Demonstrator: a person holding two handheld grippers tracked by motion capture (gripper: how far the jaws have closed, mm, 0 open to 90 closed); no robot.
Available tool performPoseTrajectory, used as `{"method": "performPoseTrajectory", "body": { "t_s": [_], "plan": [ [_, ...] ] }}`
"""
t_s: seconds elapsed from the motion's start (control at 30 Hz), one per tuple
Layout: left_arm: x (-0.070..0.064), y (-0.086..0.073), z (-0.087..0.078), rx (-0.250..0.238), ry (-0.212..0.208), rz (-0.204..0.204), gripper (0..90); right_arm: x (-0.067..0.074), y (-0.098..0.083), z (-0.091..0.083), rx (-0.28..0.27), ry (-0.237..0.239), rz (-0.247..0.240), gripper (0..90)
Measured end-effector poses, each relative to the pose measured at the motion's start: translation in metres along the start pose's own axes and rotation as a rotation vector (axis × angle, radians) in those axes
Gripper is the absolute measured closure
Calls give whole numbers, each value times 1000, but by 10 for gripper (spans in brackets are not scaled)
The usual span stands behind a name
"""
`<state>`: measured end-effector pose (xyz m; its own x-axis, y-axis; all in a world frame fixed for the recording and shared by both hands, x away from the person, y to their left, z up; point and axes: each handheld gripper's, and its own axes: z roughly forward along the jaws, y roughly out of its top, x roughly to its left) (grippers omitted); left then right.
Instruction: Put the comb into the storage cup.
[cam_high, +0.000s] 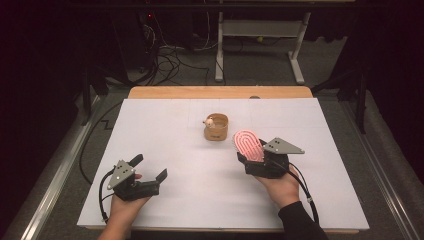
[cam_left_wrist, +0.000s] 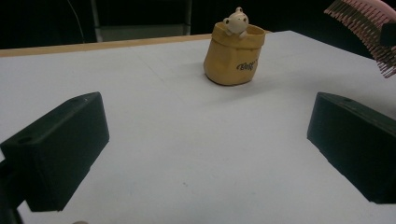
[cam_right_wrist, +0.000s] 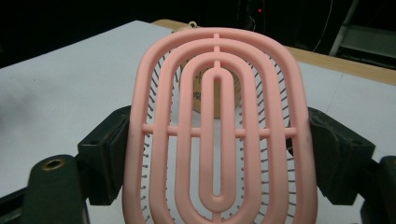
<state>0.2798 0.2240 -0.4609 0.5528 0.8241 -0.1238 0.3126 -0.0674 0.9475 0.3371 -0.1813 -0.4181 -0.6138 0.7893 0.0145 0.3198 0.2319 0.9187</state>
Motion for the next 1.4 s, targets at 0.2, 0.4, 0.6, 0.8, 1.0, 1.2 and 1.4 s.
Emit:
{"method": "performPoseTrajectory", "body": {
  "t_s": [0.2, 0.4, 0.6, 0.8, 1.0, 1.2, 1.4],
  "plan": [
    [-4, 1, 1, 5, -7, 12, 0, -1, -4, -4, -16, -11, -12, 203],
    [-5, 1, 1, 3, -9, 9, 0, -5, -8, -10, -28, -14, -12, 203],
    [-6, 1, 1, 6, -10, 8, 0, -3, -10, -11, -36, -11, -33, 202],
    [-7, 1, 2, 15, -16, 12, 0, 1, -10, -13, -72, -5, -40, 202],
    [-8, 1, 3, 24, -29, 16, 0, 4, -9, -16, -109, -4, -39, 202],
    [-9, 1, 3, 27, -37, 23, 0, 9, -8, -16, -129, 10, -51, 202],
    [-12, 1, 5, 36, -53, 28, 0, 14, -5, -18, -158, 20, -62, 202]
  ]
}}
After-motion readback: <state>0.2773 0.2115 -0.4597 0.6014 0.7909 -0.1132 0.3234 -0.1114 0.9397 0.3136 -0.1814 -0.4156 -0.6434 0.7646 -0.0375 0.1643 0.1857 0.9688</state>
